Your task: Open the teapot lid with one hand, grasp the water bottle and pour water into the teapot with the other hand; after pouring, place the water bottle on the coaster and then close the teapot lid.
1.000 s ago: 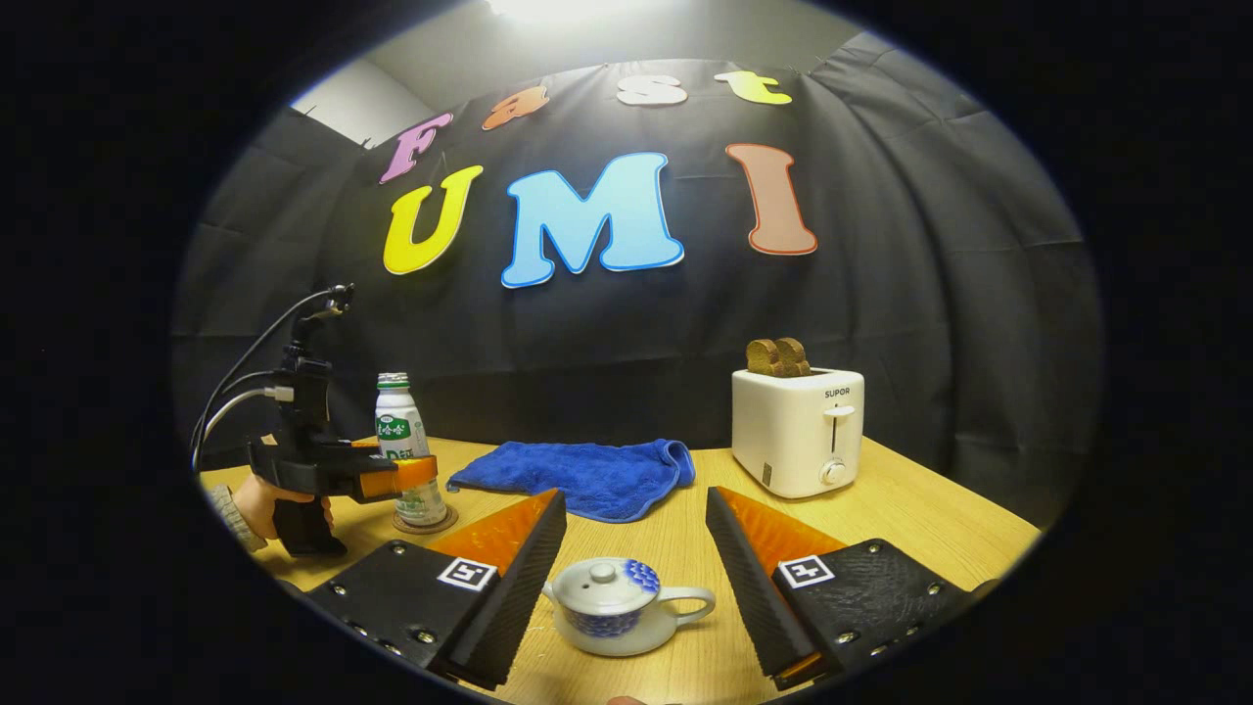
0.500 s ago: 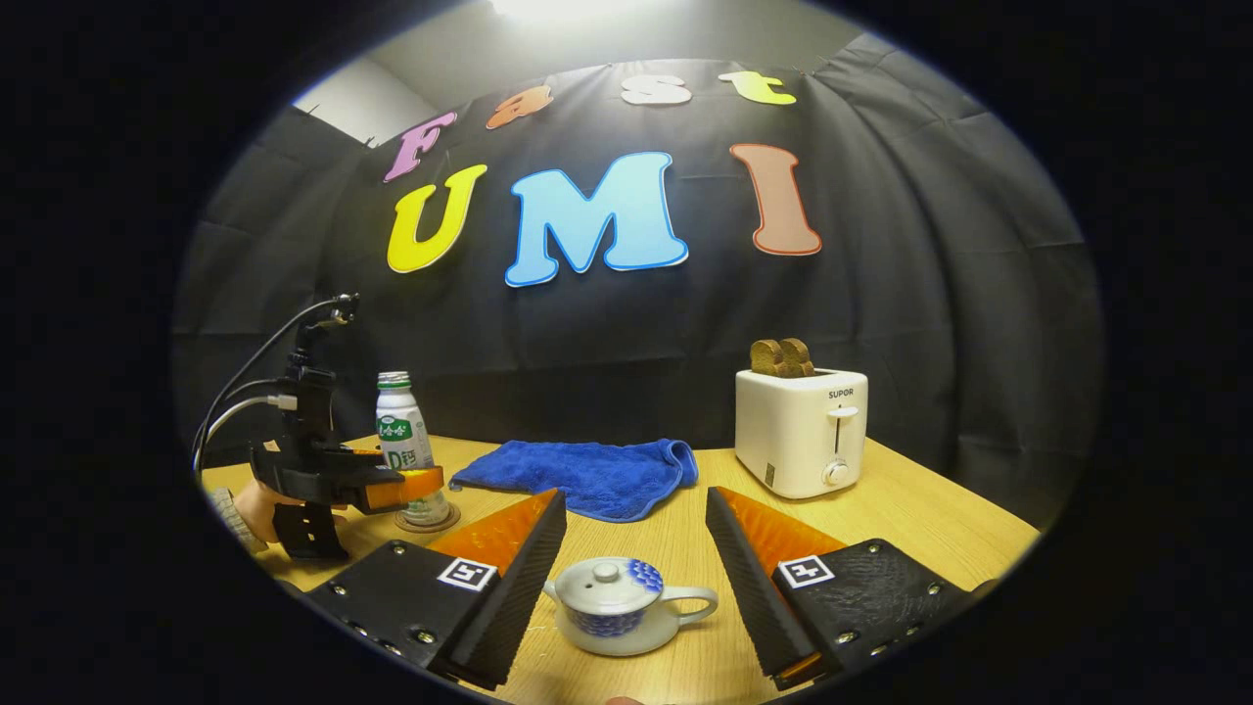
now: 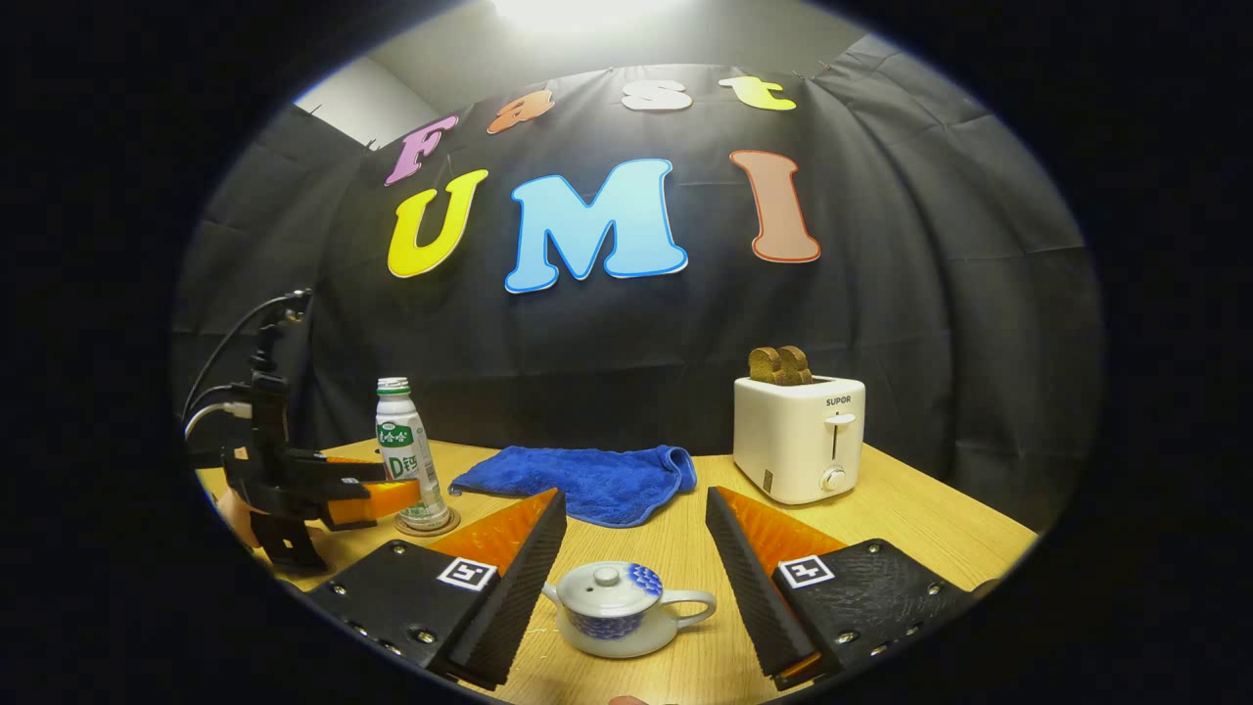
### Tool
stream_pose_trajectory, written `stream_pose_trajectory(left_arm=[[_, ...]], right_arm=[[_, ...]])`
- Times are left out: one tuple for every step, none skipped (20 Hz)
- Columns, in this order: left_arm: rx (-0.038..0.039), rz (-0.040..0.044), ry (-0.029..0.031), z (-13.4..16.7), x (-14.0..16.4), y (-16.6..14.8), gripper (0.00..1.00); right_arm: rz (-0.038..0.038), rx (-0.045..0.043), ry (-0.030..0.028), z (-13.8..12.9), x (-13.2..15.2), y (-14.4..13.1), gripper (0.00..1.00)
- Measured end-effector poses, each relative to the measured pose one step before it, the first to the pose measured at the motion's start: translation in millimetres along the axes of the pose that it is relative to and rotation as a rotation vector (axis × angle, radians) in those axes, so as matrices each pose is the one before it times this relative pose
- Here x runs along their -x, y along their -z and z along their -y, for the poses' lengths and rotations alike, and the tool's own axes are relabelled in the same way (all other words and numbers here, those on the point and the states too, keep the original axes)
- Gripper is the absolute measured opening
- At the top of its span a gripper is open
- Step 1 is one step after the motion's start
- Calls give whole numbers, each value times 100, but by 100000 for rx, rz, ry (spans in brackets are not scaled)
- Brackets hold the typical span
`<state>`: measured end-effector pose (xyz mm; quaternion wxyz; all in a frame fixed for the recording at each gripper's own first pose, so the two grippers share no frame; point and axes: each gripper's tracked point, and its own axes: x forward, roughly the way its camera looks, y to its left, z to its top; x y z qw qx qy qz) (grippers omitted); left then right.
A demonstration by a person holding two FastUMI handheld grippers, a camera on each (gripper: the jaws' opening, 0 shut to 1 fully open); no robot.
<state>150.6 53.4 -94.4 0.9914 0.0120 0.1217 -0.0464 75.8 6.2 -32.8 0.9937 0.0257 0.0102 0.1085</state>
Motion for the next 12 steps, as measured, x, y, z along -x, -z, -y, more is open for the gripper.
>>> stream_pose_trajectory(left_arm=[[-124,588,-260,32,935,-112,96],[425,1390,-356,-38,977,-243,96],[780,2100,-399,-120,1009,-571,96],[721,1689,-500,-57,1014,-202,85],[1555,1484,794,162,942,-403,96],[1630,1501,622,311,907,-345,96],[1357,1111,-1096,-183,734,-245,96],[2194,1321,610,228,1003,-366,100],[2596,999,1642,488,906,-158,100],[2134,946,1291,459,792,52,95],[1182,1189,479,238,877,-60,95],[541,1234,-297,1,362,7,100]], right_arm=[[97,-401,666,278,-6,30,89],[150,-319,735,256,-3,-60,89],[345,-269,479,131,68,-112,89],[339,-202,438,134,66,-55,89],[246,-227,267,111,4,-35,89],[189,-324,94,60,6,-57,89],[112,-377,-235,-69,25,-85,89],[95,-173,-151,-60,32,16,89],[135,184,-136,-64,31,-13,89],[332,571,76,-18,33,-47,89],[434,862,212,-9,73,-130,89],[500,784,402,23,56,-142,89]])
